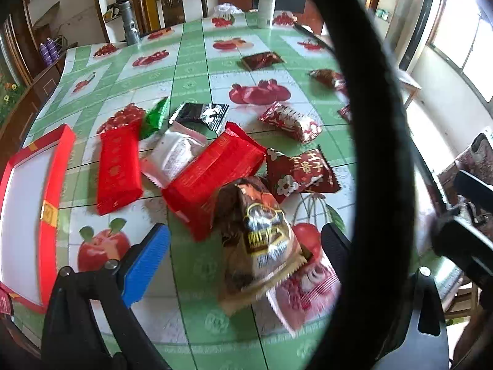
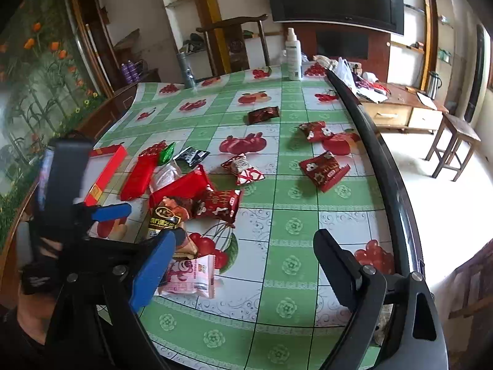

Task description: Organize snacks

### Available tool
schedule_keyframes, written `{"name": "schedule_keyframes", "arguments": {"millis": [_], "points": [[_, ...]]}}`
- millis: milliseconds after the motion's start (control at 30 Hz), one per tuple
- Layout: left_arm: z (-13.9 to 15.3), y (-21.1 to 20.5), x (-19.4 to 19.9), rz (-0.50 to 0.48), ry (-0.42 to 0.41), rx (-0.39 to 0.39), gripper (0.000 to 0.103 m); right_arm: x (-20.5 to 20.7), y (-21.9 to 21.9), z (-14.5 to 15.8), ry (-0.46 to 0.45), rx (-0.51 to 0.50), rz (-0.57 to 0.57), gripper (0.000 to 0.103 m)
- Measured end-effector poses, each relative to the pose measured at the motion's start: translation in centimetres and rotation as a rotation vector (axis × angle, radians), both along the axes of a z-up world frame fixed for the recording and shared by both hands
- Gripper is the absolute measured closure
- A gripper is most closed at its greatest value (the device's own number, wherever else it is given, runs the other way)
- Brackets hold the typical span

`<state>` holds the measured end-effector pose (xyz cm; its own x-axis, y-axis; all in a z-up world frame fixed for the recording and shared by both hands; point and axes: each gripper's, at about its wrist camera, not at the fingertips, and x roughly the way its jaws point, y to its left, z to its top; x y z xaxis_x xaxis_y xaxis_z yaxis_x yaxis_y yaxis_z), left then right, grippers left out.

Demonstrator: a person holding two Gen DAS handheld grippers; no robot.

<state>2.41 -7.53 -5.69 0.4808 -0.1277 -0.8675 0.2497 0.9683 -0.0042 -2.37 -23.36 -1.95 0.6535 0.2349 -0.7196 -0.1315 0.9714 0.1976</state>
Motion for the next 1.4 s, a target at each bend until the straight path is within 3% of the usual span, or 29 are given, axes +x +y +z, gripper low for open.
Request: {"name": "schedule_keyframes", "arguments": {"millis": [133, 233, 300, 400, 767, 833, 933, 1033, 1400], "points": [[-1.6, 0.3, 1.0, 0.012, 0.029, 0.013, 0.005, 0.8, 0.3, -0.2, 0.008, 0.002, 0.003, 0.012], [-2.2, 1.3, 1.0, 0.008, 0.042, -0.008, 0.023, 2.0, 1.4, -0.9, 0.016, 0.004, 0.019, 0.012], [-2.2, 1.9, 0.9, 0.017, 0.036, 0.002, 0.043, 3.2, 2.3, -1.6, 0.028, 0.003, 0.032, 0.017], [-2.1, 3.4, 0.5, 0.025, 0.024, 0.0, 0.049, 4.9, 3.5, -3.1, 0.067, 0.008, 0.049, 0.028], [-1.0, 7.9, -0.8, 0.081, 0.012, -0.046, 0.053, 8.9, 7.5, -6.9, 0.125, -0.094, 0.061, 0.032], [-0.5, 8.4, -1.0, 0.089, 0.003, -0.057, 0.053, 9.4, 7.6, -7.5, 0.138, -0.099, 0.065, 0.048], [0.4, 8.8, -1.5, 0.097, -0.027, -0.053, 0.053, 9.1, 7.7, -7.4, 0.114, -0.121, 0.073, 0.053], [1.1, 9.2, -1.7, 0.106, -0.043, -0.064, 0.053, 8.6, 7.2, -7.1, 0.1, -0.095, 0.07, 0.058], [3.7, 11.9, -2.8, 0.159, -0.09, -0.115, 0.057, 4.8, 7.1, -1.9, -0.01, 0.049, 0.113, 0.058]]}}
